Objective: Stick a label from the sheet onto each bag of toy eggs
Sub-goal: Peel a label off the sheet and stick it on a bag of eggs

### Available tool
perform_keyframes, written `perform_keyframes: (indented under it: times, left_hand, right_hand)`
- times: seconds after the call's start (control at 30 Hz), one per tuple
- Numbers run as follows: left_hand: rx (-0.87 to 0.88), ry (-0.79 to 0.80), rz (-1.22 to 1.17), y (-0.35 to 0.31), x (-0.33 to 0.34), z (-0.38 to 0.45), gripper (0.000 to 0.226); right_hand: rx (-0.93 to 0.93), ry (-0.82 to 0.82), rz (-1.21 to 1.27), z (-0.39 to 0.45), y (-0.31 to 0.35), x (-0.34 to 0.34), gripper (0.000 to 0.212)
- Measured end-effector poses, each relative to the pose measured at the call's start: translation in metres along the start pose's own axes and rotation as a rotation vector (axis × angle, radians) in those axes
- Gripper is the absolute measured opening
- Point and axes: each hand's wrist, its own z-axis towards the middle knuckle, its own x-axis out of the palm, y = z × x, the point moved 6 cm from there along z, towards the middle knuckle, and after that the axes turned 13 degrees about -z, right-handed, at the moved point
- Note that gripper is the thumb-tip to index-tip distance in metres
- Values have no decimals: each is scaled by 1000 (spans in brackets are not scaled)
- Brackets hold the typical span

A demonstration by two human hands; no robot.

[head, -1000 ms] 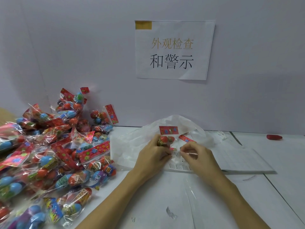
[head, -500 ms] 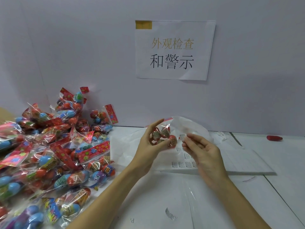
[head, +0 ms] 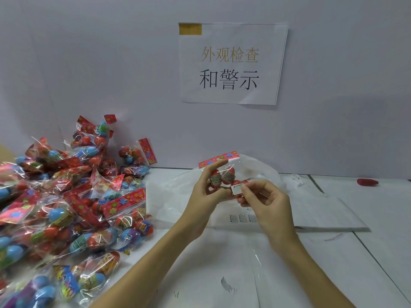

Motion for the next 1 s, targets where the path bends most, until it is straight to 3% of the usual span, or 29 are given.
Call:
perform_keyframes:
  times: [0.2, 0.47, 0.53, 0.6, 0.63, 0.73, 0.83, 0.9, 1.0]
  left_hand:
    - [7, -11, 24, -1, 2, -1, 52]
    - [91, -34, 125, -5, 2, -4, 63]
    - [122, -35, 153, -6, 3, -4, 62]
    - [144, -54, 185, -9, 3, -4, 61]
    - [141, -74, 192, -10, 2, -3, 62]
    - [83, -79, 134, -11, -2, -2, 69]
    - [57, -29, 55, -10, 1, -2, 87]
    - [42, -4, 22, -6, 3, -3, 107]
    - [-26, -45, -3, 5, -2, -2, 123]
  right_hand:
    - [-18, -7, -29, -1, 1, -1, 5]
    - [-51, 7, -80, -1, 3, 0, 5]
    - [-122, -52, -296, -1, 4, -4, 9]
    - [-157, -203, -574, 2, 6, -17, 28]
    - [-123, -248, -592, 5, 5, -24, 37]
    - [46, -197, -475, 13, -8, -36, 33]
    - [174, 22, -164, 9, -13, -18, 31]
    - [153, 150, -110, 3, -9, -1, 31]
    - [105, 144, -78, 2, -4, 6, 30]
